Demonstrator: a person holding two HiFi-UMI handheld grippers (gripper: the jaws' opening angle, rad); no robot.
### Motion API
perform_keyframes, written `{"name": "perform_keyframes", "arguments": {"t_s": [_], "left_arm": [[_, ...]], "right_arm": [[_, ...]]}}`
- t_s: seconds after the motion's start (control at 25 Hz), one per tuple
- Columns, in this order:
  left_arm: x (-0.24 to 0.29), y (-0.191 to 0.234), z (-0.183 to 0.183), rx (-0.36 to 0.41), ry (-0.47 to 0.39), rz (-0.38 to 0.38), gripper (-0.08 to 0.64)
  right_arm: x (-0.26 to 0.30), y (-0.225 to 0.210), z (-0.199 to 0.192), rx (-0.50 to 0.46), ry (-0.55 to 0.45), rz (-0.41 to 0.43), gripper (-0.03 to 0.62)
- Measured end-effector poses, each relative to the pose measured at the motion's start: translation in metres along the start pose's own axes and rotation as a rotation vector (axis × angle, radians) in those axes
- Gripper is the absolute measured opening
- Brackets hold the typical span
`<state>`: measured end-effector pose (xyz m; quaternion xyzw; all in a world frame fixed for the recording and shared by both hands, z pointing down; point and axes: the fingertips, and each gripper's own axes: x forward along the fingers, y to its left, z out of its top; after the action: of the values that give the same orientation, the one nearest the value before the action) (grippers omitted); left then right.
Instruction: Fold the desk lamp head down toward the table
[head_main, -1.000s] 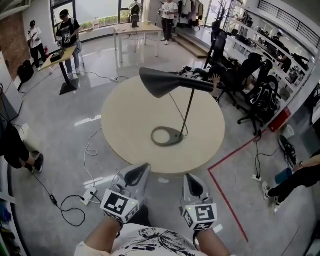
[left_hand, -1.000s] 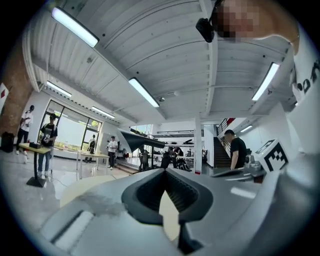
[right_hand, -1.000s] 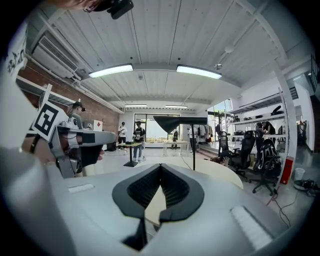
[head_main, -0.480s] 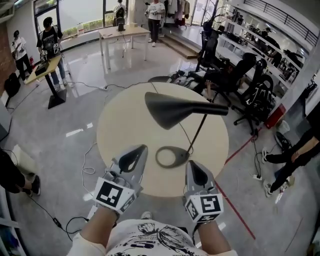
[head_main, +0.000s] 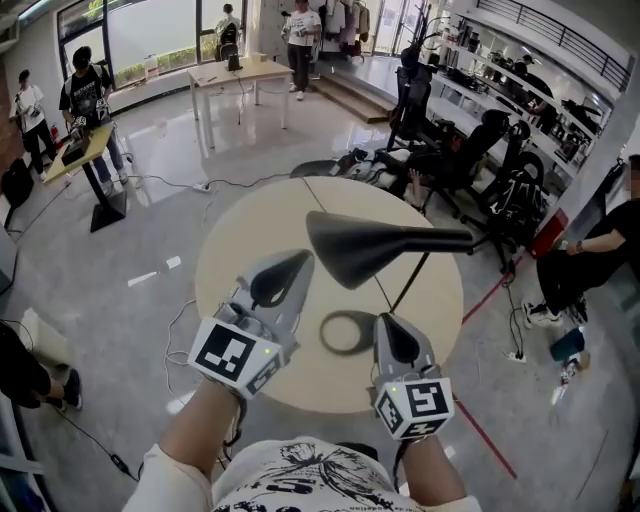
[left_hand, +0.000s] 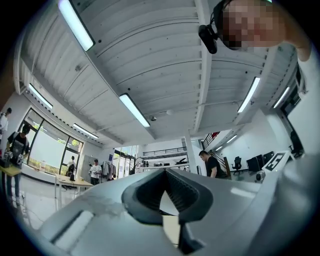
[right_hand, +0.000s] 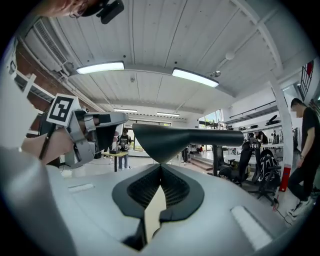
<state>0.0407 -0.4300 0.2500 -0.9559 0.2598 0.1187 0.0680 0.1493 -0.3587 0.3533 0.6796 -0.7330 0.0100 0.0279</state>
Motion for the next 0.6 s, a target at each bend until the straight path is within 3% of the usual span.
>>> {"name": "perform_keyframes", "arguments": {"t_s": [0.24, 0.6], "left_arm": [[0.016, 0.002, 0.003, 0.016, -0.005, -0.030, 0.006], [0.015, 0.000, -0.001, 0.006, -0.009, -0.033, 0.006]], "right_arm": [[0.007, -0.001, 0.002, -0.050, -0.014, -0.010, 0.009], [0.006, -0.003, -0.010, -0.024, 0.002, -0.034, 0.009]]}}
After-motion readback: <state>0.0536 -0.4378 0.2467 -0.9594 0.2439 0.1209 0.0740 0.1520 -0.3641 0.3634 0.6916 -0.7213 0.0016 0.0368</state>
